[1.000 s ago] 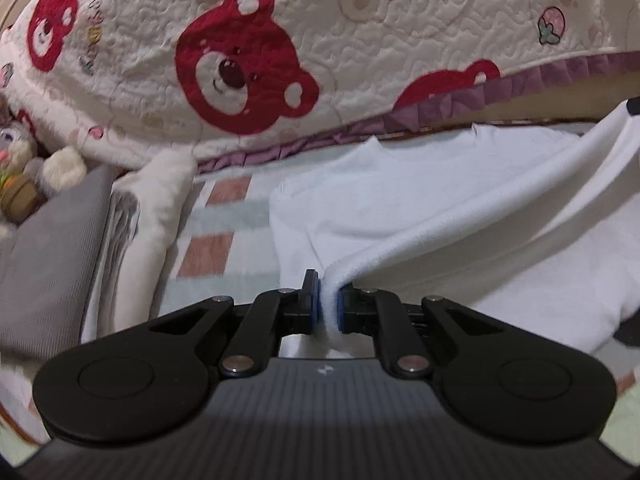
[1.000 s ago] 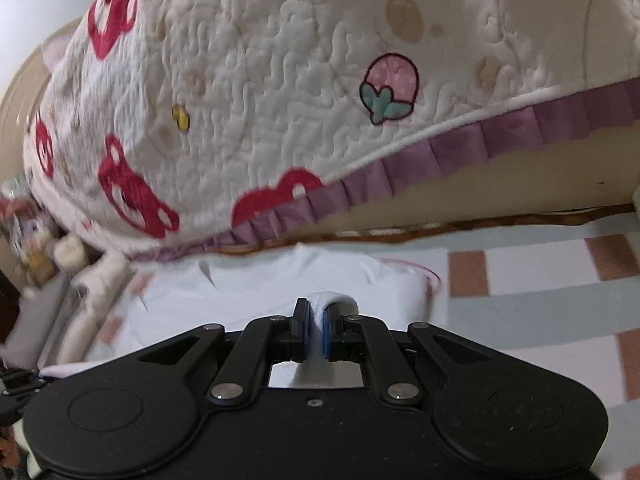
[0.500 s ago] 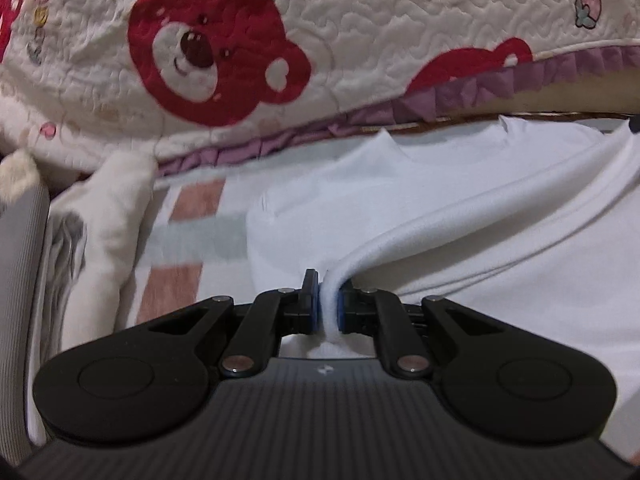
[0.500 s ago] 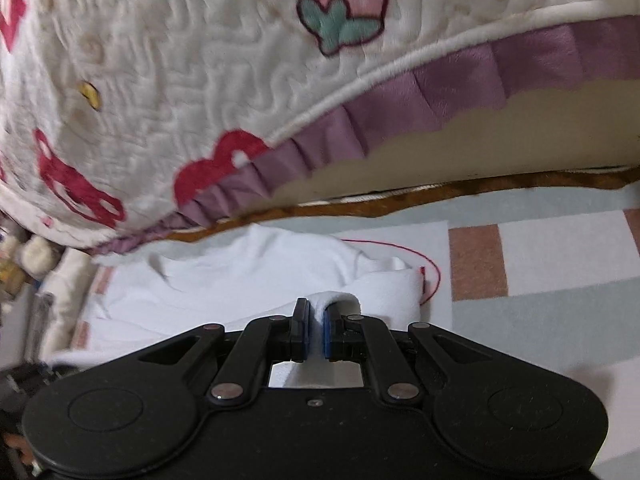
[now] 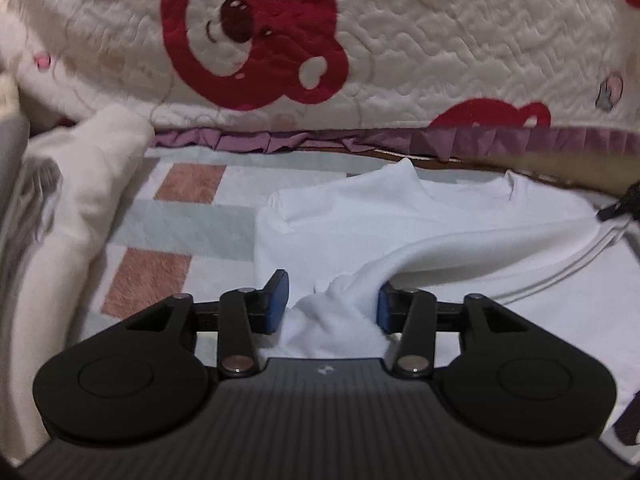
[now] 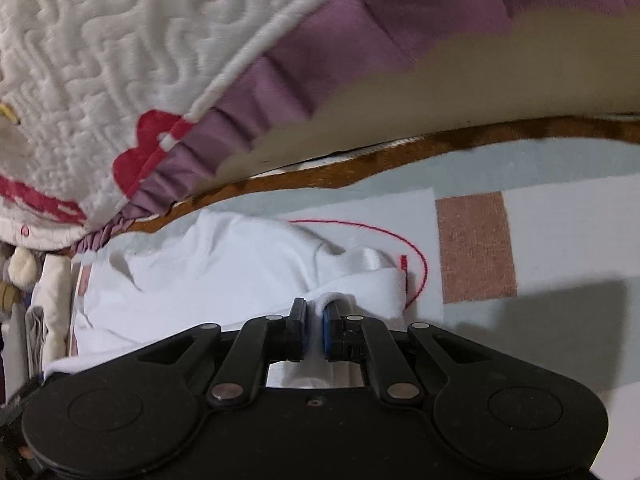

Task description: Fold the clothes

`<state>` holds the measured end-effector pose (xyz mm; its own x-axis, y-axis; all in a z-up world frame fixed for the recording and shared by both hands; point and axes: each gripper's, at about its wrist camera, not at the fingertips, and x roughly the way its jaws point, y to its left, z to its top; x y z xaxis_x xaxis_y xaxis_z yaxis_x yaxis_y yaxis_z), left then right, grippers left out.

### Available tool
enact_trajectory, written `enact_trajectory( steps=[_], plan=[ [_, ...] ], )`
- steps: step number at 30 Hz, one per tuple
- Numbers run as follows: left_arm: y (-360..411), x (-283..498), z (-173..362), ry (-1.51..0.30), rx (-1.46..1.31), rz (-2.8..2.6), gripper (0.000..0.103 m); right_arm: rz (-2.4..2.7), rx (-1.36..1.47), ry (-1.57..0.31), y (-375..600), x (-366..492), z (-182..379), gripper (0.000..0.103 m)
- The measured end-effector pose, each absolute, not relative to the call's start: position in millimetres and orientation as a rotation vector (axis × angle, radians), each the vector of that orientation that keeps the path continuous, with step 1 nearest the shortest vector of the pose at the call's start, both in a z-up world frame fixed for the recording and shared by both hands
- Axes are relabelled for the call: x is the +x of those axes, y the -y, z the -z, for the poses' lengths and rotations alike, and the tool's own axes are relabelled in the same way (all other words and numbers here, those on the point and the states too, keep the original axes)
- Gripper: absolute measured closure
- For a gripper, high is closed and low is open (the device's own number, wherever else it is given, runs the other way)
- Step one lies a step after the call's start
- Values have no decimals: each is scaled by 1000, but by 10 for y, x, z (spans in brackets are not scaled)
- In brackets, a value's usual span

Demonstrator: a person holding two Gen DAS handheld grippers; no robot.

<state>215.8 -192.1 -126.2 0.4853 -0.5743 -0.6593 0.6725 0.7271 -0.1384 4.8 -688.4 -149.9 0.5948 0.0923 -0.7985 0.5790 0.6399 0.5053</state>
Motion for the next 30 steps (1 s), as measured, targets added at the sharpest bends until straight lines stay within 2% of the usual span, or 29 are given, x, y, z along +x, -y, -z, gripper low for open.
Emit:
enact_trajectory(
  steps=[3, 7, 10, 12, 16, 18, 20, 21, 22, 23, 24, 25, 28, 30],
  plan=[
    [1826, 2192, 1317, -737, -1, 758, 64, 333, 891, -912, 6891, 26, 1564, 95],
    [1885, 2257, 1394, -791, 77, 692, 63, 338, 937, -879, 6909, 0, 1624, 95],
    [1711, 2379, 1346, -804, -7, 692, 61, 344, 928, -893, 6918, 53, 1612, 95],
    [1639, 2384, 1259, -744, 19, 631, 67, 342, 894, -918, 6912, 99, 1586, 95],
    [1590, 2342, 1072, -662, 91, 668, 67, 357, 859, -954, 6933, 192, 1537, 95],
    [1576, 2322, 1005, -677, 53, 759, 61, 378, 861, -948, 6954, 199, 1520, 95],
    [1650, 2221, 1028, -676, 152, 803, 58, 388, 858, -939, 6958, 194, 1501, 93],
    [1691, 2166, 1044, -674, 209, 822, 52, 385, 845, -929, 6937, 182, 1485, 92],
    [1732, 2112, 1060, -672, 266, 841, 48, 385, 818, -899, 6907, 144, 1443, 89],
    [1774, 2057, 1076, -669, 323, 859, 40, 384, 790, -868, 6877, 104, 1399, 74],
    [1815, 2002, 1092, -666, 380, 877, 29, 398, 772, -822, 6882, 34, 1337, 67],
    [1856, 1948, 1108, -663, 437, 895, 28, 412, 754, -774, 6889, -38, 1274, 60],
    [1963, 1794, 1181, -650, 588, 934, 28, 425, 710, -656, 6912, -250, 1093, 60],
    [1993, 1754, 1256, -661, 653, 929, 28, 401, 569, -635, 6770, -390, 978, 60]
  ],
)
